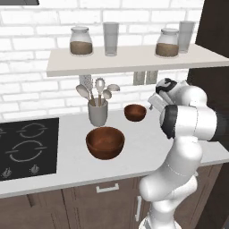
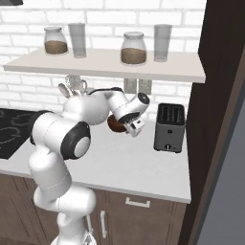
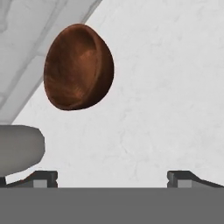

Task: Pick up the bowls on the counter and stack them on top of one another in the open cabinet. Place the smaller bowl on top of the larger bowl.

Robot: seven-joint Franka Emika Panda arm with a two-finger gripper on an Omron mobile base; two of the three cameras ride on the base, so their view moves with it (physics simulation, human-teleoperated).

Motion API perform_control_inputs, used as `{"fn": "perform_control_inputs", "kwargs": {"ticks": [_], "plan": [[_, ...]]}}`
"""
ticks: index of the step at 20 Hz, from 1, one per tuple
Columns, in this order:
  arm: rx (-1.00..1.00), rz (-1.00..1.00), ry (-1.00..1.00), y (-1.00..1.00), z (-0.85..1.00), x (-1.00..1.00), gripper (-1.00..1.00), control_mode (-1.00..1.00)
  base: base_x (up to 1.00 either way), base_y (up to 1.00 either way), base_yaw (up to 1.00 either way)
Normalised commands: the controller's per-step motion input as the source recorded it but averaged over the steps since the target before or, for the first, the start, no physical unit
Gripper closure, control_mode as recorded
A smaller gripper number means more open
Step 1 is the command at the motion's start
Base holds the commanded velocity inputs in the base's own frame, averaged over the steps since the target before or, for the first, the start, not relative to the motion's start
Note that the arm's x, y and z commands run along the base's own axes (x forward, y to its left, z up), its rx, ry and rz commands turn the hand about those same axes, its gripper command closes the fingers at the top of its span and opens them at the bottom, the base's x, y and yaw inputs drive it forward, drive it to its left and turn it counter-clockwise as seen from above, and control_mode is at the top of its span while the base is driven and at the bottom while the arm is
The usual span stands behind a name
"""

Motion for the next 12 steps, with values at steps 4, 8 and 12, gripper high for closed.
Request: {"fn": "perform_control_inputs", "kwargs": {"ticks": [4,8,12], "plan": [[0.02,-0.05,0.0,0.09,-0.24,0.34,-1.0,-1.0,0.0,0.0,0.0],[0.02,-0.05,0.0,0.11,-0.31,0.29,-1.0,-1.0,0.0,0.0,0.0],[0.06,-0.04,0.0,0.09,-0.21,0.3,-1.0,-1.0,0.0,0.0,0.0]]}}
